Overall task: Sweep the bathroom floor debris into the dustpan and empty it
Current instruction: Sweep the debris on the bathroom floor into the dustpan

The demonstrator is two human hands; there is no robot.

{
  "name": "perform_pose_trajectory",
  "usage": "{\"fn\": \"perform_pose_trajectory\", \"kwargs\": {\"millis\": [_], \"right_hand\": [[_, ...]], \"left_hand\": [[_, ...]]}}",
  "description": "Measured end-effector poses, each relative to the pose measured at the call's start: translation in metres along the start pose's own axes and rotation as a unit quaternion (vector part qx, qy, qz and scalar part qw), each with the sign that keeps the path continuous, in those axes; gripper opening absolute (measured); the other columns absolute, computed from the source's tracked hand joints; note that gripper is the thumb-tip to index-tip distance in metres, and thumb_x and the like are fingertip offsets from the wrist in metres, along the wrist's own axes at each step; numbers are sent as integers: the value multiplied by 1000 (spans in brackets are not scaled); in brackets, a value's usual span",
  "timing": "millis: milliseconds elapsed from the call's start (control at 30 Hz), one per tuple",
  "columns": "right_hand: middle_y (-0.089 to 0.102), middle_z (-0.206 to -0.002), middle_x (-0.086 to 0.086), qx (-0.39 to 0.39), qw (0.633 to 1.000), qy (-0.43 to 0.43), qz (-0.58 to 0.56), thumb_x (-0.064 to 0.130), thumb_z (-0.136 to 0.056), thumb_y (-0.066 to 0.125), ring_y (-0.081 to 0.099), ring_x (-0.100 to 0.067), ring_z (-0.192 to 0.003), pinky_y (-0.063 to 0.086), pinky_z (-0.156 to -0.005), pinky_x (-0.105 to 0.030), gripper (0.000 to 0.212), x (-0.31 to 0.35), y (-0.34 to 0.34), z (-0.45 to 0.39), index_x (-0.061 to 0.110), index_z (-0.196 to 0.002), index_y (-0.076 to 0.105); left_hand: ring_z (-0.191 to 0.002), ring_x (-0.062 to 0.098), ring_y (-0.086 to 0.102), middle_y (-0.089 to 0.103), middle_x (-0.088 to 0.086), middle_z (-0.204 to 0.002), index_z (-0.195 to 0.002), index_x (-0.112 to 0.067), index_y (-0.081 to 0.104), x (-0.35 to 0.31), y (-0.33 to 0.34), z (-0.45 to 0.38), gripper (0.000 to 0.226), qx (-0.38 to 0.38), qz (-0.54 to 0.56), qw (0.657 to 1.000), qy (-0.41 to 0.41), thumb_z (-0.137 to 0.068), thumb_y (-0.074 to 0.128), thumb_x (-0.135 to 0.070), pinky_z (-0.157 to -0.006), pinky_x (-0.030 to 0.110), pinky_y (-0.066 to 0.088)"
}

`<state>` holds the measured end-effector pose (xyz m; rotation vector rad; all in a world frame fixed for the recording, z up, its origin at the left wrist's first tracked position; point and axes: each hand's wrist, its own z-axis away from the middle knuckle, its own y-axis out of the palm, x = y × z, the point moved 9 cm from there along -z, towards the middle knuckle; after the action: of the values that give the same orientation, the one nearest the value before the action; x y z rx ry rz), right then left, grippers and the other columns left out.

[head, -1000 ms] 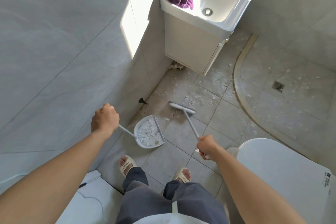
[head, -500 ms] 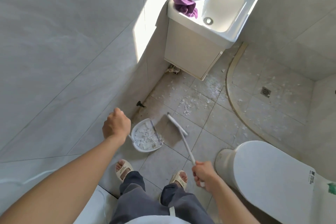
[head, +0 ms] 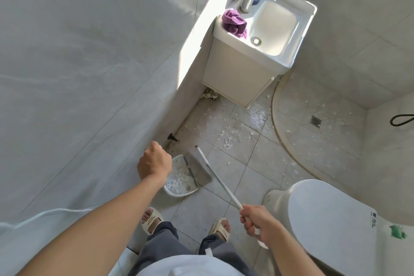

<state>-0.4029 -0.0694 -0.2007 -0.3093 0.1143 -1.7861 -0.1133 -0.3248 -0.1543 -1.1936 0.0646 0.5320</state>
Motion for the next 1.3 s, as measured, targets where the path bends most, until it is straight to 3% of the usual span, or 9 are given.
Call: {"fn": "perform_pose_trajectory", "kwargs": {"millis": [167, 333, 400, 467, 633, 900, 1067, 1167, 1300], "right_hand": [[55, -53, -7, 56, 998, 30, -12, 1, -95, 49, 35, -5, -35, 27, -34, -13, 13, 16, 21, 0, 1, -99, 62], [38, -46, -1, 125, 986, 41, -103, 8, -98, 51, 31, -4, -28, 25, -24, -14, 21, 57, -63, -13, -1, -79, 52], [40, -51, -3, 123, 988, 22, -95, 9, -99, 50, 30, -5, -29, 24, -24, -14, 18, 78, -105, -22, -2, -86, 53], [48, -61, -10, 87, 993, -23, -74, 6, -99, 49, 32, -6, -34, 27, -25, -15, 14, 101, -141, -38, -2, -107, 57], [48, -65, -11, -15, 988, -148, 35, -2, -95, 52, 36, -9, -35, 31, -31, -15, 37, 183, -189, -80, 2, -131, 56], [50, -69, -10, -27, 968, -183, 170, -7, -92, 50, 41, -15, -45, 37, -33, -17, 44, 268, -176, -139, -1, -136, 52], [54, -68, -12, -23, 925, -240, 294, -5, -89, 46, 47, -21, -49, 40, -39, -23, 45, 299, -144, -146, 4, -132, 57], [52, -75, -13, -2, 917, -235, 322, -4, -92, 44, 45, -21, -53, 40, -41, -23, 34, 300, -109, -155, 3, -121, 62], [54, -74, -13, 2, 879, -210, 429, -4, -94, 44, 51, -20, -51, 39, -34, -17, 23, 272, -75, -144, 1, -109, 61]], "left_hand": [[-97, 43, 61, 63, 20, -114, -108, -6, 54, -10, -1, -6, 24, 6, 9, 1000, 1, -98, 36, -17, -72, 39, 41], [-96, 43, 61, 63, 21, -113, -107, -5, 54, -11, -4, -15, 24, 0, -17, 1000, -16, -98, 35, -17, -70, 39, 39], [-97, 43, 61, 64, 21, -113, -107, -5, 56, -15, -5, -21, 26, -8, -31, 999, -27, -97, 35, -18, -72, 40, 42], [-99, 44, 61, 63, 23, -113, -106, -5, 57, -16, -8, -28, 27, -12, -44, 998, -41, -97, 36, -18, -77, 42, 46], [-97, 46, 59, 63, 28, -110, -103, -4, 57, -23, -3, -25, 28, -38, -55, 995, -79, -98, 35, -20, -78, 43, 46], [-83, 43, 54, 62, 30, -100, -90, -3, 54, -12, 2, 25, 28, -69, -50, 989, -121, -101, 36, -22, -68, 41, 38], [-90, 46, 54, 60, 31, -96, -87, -2, 54, 14, -9, 65, 28, -103, 10, 975, -197, -99, 38, -21, -75, 45, 43], [-86, 43, 52, 60, 28, -93, -84, -4, 53, 27, -16, 81, 26, -115, 30, 966, -231, -97, 37, -21, -76, 46, 45], [-80, 40, 50, 59, 25, -87, -79, -4, 50, 45, -24, 98, 27, -134, 49, 952, -270, -95, 37, -21, -72, 43, 43]]}}
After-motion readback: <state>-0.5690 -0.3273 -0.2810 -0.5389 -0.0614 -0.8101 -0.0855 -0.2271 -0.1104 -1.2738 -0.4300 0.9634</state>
